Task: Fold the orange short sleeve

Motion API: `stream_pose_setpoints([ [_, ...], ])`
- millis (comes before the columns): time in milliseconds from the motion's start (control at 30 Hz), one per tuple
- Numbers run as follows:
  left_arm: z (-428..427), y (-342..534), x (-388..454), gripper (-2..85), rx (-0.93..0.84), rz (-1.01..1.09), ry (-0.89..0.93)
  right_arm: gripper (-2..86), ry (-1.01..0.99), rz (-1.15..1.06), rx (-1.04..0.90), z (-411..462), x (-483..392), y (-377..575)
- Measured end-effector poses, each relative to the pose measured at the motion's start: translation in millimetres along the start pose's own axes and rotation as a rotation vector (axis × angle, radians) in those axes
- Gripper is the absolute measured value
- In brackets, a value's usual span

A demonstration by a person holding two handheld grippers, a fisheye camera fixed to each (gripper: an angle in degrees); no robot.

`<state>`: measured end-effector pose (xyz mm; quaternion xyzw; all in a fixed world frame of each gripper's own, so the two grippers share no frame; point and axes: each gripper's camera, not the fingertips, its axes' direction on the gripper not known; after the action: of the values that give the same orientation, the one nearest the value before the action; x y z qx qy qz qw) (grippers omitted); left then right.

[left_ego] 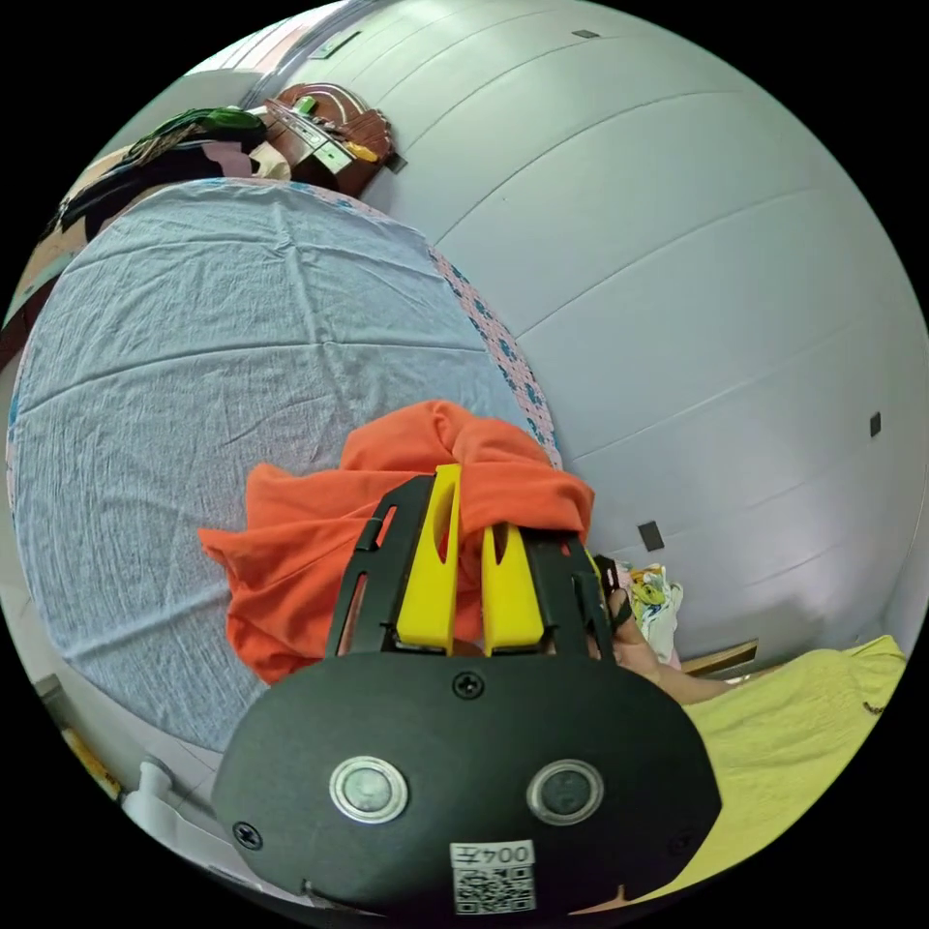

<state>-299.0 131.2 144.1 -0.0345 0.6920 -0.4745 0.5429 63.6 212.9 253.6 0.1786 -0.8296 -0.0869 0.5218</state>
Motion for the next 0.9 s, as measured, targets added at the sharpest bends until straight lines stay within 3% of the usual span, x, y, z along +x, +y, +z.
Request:
stream_pose_setpoints([
  [100,6,-1,15,-0.4,-0.051,0.130,0.004,5.7,0.018,-0.078,0.067,-12,4,-5],
  [300,16,10,55,0.8,-0.266,0.555,0.016,3.2,0.319,-0.342,0.225,-67,-54,34],
  [400,18,16,60,2.7,-0.380,0.670,0.111,3.0,0.545,-0.434,0.294,-115,-74,69],
  [600,35,-12,82,5.7,-0.428,0.785,0.148,3.0,0.965,-0.277,0.401,-189,-14,108],
  [900,208,-75,229,8.4,-0.537,1.082,0.010,2.8,0.869,-0.140,0.519,-221,76,136],
])
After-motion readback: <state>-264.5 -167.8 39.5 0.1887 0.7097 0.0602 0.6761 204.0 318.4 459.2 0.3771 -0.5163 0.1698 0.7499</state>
